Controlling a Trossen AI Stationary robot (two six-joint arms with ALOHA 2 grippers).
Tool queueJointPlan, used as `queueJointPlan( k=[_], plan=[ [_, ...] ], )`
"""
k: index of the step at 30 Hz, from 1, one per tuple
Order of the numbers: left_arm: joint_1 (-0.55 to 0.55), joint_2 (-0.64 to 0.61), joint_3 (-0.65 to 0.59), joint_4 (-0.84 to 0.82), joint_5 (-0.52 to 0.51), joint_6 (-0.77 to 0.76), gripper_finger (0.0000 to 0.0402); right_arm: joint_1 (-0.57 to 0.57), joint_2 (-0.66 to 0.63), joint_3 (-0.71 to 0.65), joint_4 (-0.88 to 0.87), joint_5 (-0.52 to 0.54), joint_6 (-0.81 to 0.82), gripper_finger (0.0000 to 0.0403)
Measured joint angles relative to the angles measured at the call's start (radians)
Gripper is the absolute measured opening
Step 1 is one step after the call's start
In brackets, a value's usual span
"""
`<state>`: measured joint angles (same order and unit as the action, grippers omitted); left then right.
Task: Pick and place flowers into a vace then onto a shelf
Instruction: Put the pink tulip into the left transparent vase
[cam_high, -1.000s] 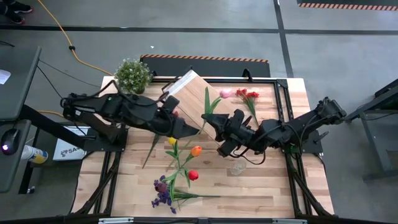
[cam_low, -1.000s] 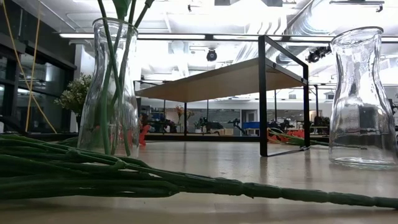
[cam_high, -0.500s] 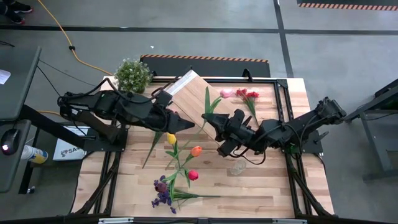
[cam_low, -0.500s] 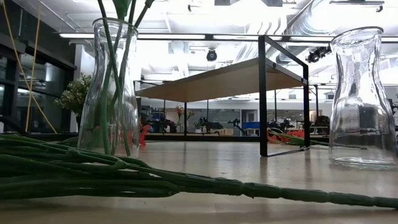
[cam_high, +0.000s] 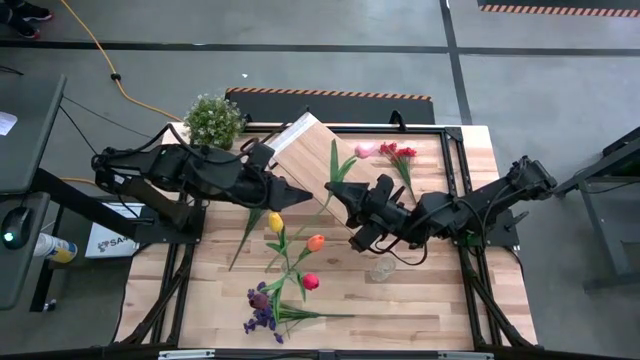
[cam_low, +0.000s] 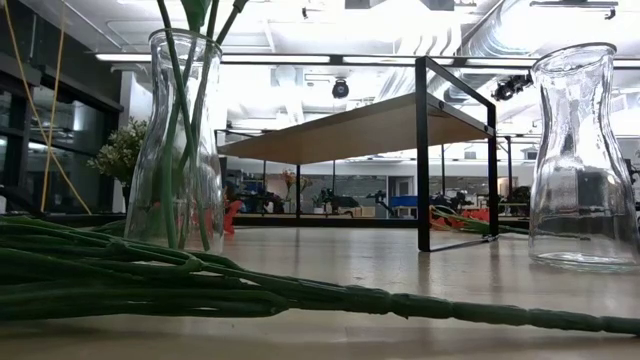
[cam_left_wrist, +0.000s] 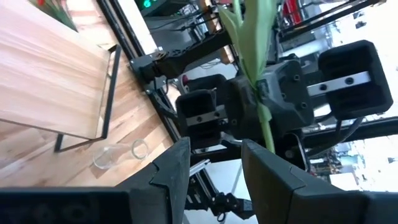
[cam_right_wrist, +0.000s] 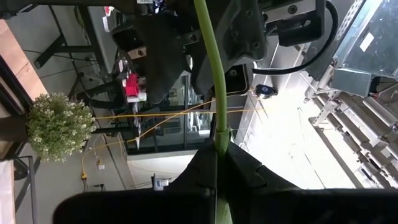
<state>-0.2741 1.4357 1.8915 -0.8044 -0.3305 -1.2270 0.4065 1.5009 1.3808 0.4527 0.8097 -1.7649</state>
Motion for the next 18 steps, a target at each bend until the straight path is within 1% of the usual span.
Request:
queueJointPlan(
  k=[7,12,18],
  plan=[
    [0.000,0.000,0.000,0.050,0.007,0.019,0.0179,0.000,0.000,0.000,0.000,0.000,0.009,0.0005],
    [-0.001,0.003,0.000,0.106,0.046,0.045,0.0179,-0.005,0.000,0.000,0.000,0.004,0.010,0.0003],
    [-0.001,0.021,0.000,0.105,0.088,0.042,0.0179,-0.008,0.000,0.000,0.000,0.009,0.010,0.0003]
  ],
)
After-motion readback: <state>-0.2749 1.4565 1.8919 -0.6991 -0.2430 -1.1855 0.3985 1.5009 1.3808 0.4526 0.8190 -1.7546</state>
